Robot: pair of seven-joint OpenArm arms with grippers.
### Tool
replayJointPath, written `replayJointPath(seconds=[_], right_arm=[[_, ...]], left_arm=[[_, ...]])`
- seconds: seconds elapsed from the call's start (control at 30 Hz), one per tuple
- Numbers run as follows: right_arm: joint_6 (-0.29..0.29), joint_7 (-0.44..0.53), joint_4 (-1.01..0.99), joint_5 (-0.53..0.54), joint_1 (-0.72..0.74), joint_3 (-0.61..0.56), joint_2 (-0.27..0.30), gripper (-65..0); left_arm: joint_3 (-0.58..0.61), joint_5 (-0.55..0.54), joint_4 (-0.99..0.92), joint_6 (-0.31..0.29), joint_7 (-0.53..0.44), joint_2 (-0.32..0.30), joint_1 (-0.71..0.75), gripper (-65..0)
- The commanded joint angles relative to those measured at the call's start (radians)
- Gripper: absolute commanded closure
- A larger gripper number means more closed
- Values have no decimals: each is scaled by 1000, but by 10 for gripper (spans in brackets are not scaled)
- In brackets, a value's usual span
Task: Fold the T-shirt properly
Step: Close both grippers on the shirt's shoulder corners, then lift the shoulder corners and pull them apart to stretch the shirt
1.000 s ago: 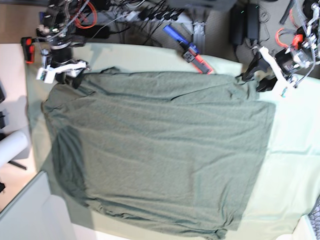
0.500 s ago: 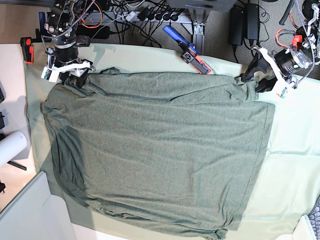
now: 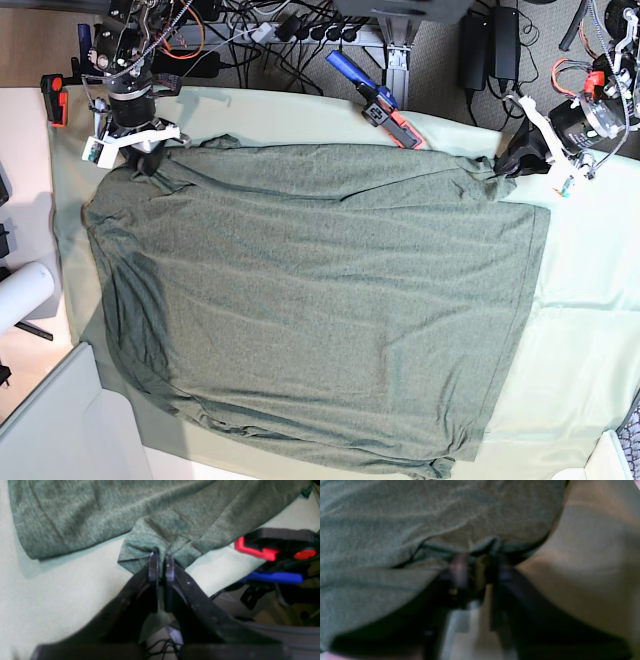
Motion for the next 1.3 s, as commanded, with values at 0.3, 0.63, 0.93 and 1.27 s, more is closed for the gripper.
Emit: replayJointPath(seconds=[0.3, 0.63, 0.93, 1.27], right_arm=[[-2, -34, 14, -48, 8, 8, 11, 0], [-2, -106, 116, -37, 8, 53, 12, 0], [-2, -116, 161, 0, 36, 85, 12, 0], [0, -186, 159, -9, 203, 105, 11, 0]], left_arm=[[-26, -5, 14, -92, -21, -9, -2, 0], [-79, -121, 126, -92, 100, -42, 2, 0], [-168, -119, 167, -92, 83, -65, -8, 0], [-185, -108, 157, -92, 83, -66, -116, 0]])
